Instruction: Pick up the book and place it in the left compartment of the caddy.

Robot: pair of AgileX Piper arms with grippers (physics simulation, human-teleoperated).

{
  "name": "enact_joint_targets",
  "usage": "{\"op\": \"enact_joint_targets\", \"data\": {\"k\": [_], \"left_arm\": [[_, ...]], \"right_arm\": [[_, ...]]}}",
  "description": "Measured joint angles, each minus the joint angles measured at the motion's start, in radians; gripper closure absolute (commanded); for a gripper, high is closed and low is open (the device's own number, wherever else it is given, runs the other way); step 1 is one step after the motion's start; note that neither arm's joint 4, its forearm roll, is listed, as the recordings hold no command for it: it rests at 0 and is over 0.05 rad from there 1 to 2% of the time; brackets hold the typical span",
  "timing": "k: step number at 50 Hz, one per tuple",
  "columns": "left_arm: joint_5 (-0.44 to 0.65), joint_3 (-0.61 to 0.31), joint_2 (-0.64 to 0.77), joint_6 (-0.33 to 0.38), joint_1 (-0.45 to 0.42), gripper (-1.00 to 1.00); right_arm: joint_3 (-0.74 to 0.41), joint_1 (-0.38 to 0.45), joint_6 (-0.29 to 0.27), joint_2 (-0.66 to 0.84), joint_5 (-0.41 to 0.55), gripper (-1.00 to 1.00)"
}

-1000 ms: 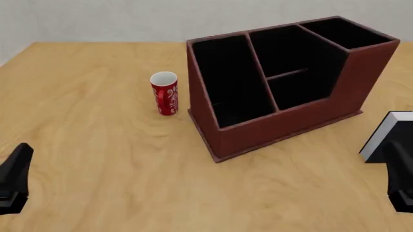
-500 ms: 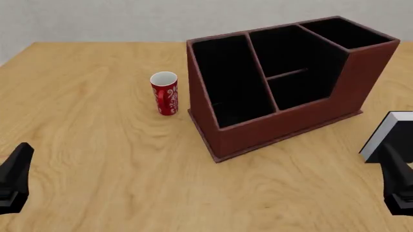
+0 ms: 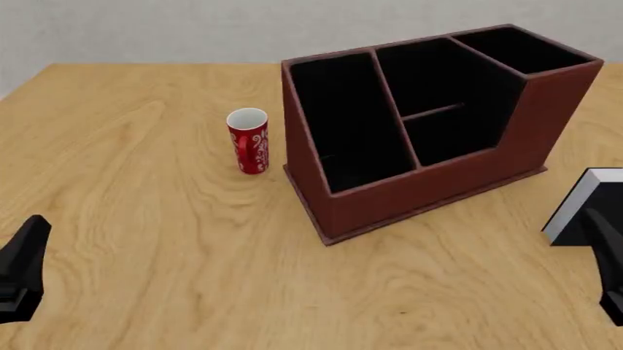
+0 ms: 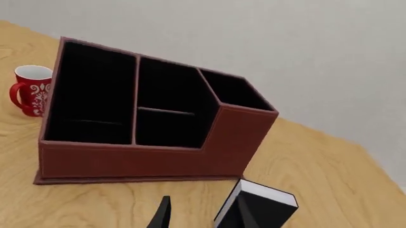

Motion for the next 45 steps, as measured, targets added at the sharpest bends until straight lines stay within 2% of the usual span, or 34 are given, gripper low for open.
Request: {"op": "enact_joint_targets", "data": {"k": [21,45], "left_arm": [[0.0,0.0,0.0,0.0,0.0,-1.0],[0.0,0.0,0.0,0.0,0.0,-1.0]], "right_arm": [[-0.135,0.015,-0.294,0.15,0.16,-1.0],[-0.242,-0.049,-0.657,0.241,0.371,-1.0]]}}
